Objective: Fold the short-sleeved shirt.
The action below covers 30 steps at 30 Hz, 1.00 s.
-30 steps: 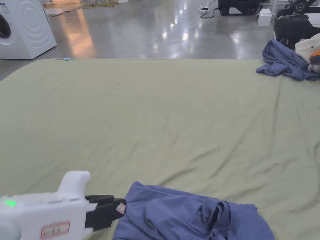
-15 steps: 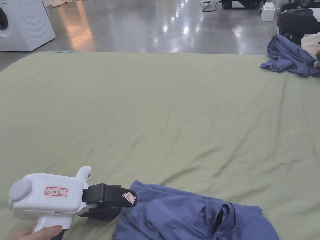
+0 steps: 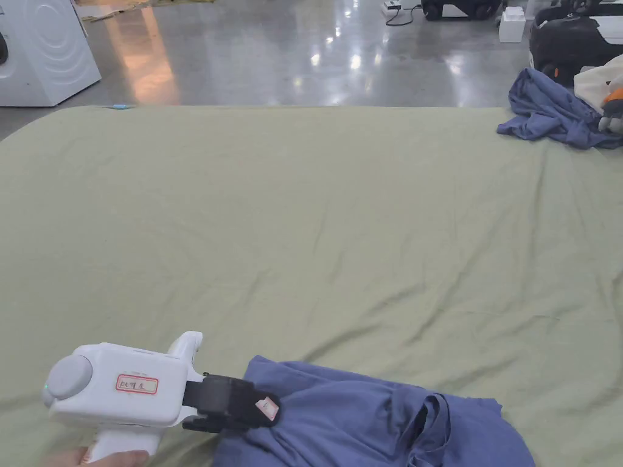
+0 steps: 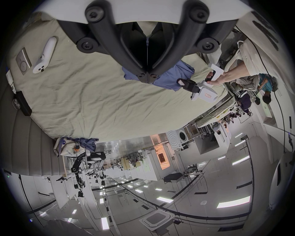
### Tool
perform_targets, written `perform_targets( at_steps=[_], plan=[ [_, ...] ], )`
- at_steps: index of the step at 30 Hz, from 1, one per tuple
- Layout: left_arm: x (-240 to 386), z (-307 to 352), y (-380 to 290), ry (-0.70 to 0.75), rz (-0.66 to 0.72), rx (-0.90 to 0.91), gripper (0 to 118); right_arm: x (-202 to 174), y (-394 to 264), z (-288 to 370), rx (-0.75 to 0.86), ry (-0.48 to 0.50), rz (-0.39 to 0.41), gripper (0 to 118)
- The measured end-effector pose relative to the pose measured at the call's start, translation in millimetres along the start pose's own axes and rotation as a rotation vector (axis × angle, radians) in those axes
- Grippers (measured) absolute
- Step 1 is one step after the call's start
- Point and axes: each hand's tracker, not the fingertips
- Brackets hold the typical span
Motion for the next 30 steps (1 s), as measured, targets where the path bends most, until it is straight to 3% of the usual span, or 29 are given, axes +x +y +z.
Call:
perform_targets(
  at_steps=[1, 4, 6, 9, 17, 19, 26, 30],
  plan=[
    [1, 0, -3, 0.018, 0.0, 0.012, 20, 0, 0, 1, 0.001, 0.001, -0.001, 2],
    [-7, 6, 1, -0.069, 0.025, 0.004, 18, 3, -2, 4, 0.008, 0.003, -0.009, 2],
    [12, 7, -2, 0.032, -0.044, 0.019, 18, 5, -4, 7, 0.01, 0.003, -0.011, 2],
    [29, 15, -4, 0.05, -0.047, 0.046, 17, 8, -6, 13, 0.012, 0.004, -0.014, 2],
    [77, 33, 0, 0.057, -0.08, 0.051, 16, 19, -11, 30, 0.046, 0.006, -0.034, 2],
    [102, 28, 3, -0.007, -0.089, 0.039, 16, 23, -12, 35, 0.058, 0.0, -0.039, 2],
    [193, -75, 19, -0.101, -0.238, -0.151, 16, 34, -18, 53, 0.085, -0.024, -0.068, 2],
    [203, -158, 18, 0.018, -0.254, -0.265, 16, 40, -25, 61, 0.082, -0.049, -0.088, 2]
  ],
)
